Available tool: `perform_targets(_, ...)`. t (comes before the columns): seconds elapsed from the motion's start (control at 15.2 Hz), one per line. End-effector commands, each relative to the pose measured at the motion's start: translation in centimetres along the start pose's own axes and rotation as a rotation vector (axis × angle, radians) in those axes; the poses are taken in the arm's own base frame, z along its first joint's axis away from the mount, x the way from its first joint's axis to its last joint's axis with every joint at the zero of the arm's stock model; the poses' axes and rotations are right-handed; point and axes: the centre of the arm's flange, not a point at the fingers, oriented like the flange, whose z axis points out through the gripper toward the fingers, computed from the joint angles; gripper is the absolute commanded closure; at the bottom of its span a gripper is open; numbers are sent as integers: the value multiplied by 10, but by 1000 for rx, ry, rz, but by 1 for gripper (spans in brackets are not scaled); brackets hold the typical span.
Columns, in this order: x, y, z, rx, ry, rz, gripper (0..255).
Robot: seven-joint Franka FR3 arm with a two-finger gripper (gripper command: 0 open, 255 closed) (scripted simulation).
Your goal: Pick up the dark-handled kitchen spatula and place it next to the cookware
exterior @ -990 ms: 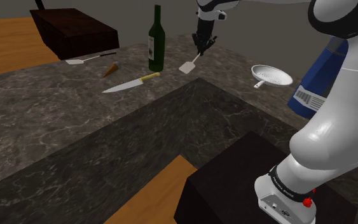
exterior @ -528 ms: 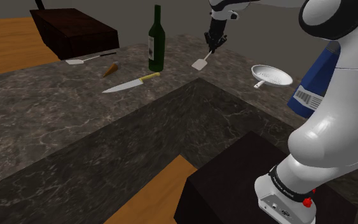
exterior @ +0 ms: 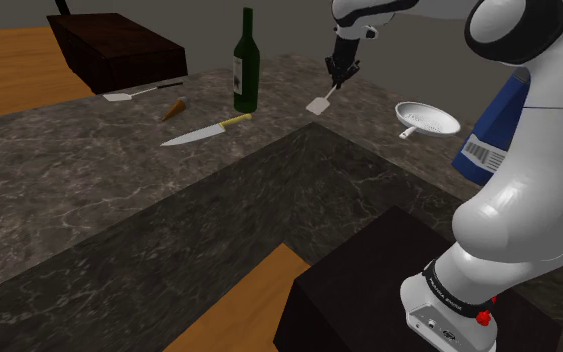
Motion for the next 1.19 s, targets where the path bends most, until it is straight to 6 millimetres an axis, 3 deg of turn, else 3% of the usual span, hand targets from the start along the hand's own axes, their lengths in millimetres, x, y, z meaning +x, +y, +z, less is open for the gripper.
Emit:
perform_targets(0.0, -1, 0, 11, 1, 0, 0, 255)
perform_targets(0.99, -7, 0, 94, 1, 0, 0, 255)
perform_targets(1.12, -7, 0, 94, 1, 0, 0, 255)
